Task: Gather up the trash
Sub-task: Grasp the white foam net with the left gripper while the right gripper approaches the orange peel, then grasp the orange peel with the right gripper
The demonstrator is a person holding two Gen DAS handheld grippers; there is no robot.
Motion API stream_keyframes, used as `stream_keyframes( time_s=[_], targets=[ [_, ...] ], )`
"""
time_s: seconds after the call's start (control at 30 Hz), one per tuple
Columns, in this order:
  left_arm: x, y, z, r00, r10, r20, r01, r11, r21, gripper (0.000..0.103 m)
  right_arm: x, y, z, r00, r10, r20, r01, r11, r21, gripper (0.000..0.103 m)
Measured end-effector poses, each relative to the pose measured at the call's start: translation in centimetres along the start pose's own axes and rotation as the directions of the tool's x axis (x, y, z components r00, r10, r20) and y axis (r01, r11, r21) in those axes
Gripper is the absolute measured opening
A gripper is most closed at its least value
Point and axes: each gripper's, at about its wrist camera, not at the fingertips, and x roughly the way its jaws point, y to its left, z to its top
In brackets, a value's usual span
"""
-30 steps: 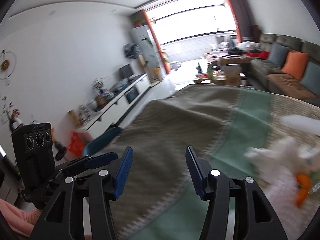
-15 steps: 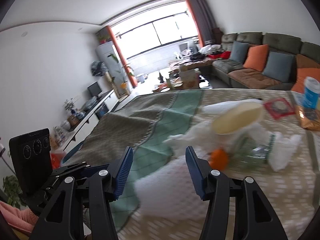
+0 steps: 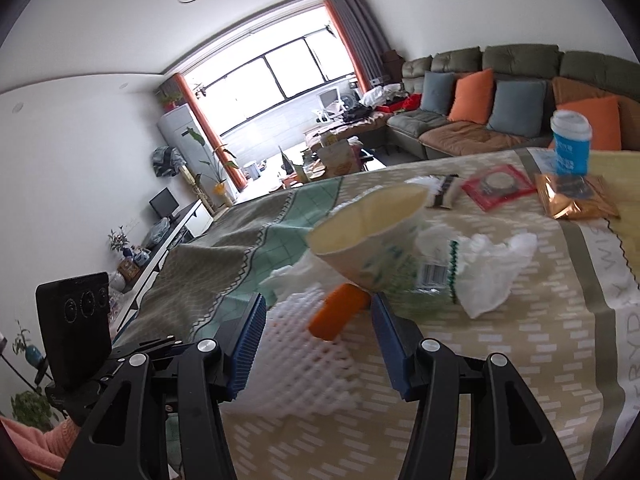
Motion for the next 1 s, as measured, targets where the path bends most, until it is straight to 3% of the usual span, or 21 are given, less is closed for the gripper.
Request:
stream_keyframes(
  time_s=[0.2,0.33,0.57,0.7,0.77,0.93,1.0],
  targets=[
    [0.5,-0.1,-0.7,0.999,0.002,-0.037,-0.001,1.000,0.007,0.031,1.5,-1.0,-0.3,0.999,0.003,-0.041,-0.002,1.000,0.024,0.055],
    [0.0,0.0,-1.1,1.000,-0.004,-0.022,0.005,1.000,0.004,0.018,2.2,-0.9,-0.3,0.998,0.006,-0.057,-0.005,1.000,0.027,0.048],
    [-2.3,-0.1,-1.7,0.999,-0.019,0.031,0.018,1.000,0.019,0.013,3.1,-1.2,-0.2,0.996,0.002,-0.087,0.003,0.999,0.053,0.038],
    [-3.7,0.3,-2.0,0.998,-0.016,0.058,0.015,1.000,0.010,0.013,3.3,-1.2,-0.3,0.995,0.021,-0.099,-0.014,0.998,0.063,0.015],
    [-4.5,0.8,-2.2,0.997,-0.009,0.078,0.009,1.000,-0.001,0.013,3.3,-1.3,-0.3,0.995,0.028,-0.095,-0.021,0.997,0.078,0.012],
    [-7.0,2.3,-2.6,0.991,0.011,0.134,-0.005,0.999,-0.043,0.013,3.2,-1.1,-0.3,0.994,0.048,-0.094,-0.039,0.994,0.102,0.017],
    [-8.2,3.1,-3.0,0.987,0.033,0.155,-0.023,0.998,-0.066,0.013,3.2,-0.9,-0.2,0.994,0.050,-0.094,-0.040,0.994,0.104,0.037]
  ],
)
